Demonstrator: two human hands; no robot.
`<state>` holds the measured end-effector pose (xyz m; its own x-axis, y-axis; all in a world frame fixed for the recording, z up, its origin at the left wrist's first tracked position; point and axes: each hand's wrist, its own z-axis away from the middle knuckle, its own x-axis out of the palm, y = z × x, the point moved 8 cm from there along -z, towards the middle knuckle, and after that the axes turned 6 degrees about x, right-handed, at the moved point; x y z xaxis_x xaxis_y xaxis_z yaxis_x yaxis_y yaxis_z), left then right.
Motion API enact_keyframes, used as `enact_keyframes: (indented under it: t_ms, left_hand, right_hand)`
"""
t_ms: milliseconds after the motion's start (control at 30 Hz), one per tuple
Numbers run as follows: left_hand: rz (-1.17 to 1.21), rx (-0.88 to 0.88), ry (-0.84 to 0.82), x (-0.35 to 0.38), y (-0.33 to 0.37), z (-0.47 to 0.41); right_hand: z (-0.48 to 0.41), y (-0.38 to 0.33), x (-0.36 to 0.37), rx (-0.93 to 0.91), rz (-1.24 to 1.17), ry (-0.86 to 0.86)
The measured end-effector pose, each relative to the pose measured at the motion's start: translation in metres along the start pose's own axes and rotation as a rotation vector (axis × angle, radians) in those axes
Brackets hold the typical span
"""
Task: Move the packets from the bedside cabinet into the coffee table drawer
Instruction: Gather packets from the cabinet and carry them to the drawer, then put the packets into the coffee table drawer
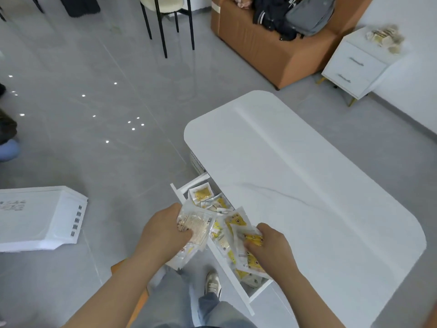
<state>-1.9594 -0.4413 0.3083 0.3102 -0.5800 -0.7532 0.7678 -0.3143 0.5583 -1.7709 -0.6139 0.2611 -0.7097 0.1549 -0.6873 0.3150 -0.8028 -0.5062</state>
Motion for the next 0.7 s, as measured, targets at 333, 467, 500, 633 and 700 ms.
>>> enact_keyframes:
  t_ms: [333,467,500,633,700]
  left_hand:
    - [-0.126,0.080,-0.211,0.010,-0.017,-0.102]
    - [-0.176,0.071,-0.290,0.015,-0.036,-0.150]
    - [-0.176,0.062,-0.310,0.019,-0.043,-0.164]
    - [-0.229,0.081,-0.367,0.043,-0.064,-0.213]
    - [-0.268,0.104,-0.395,0.062,-0.073,-0.234]
  right_hand:
    - [-0.050,-0.011,0.016,0.186,0.036,-0.005]
    - [-0.077,-0.023,0.035,0.245,0.079,-0.028]
    - [-0.084,-0.024,0.041,0.263,0.081,-0.031]
    - [-0.113,-0.020,0.063,0.351,0.117,-0.040]
    - [-0.127,-0.013,0.075,0.395,0.125,-0.054]
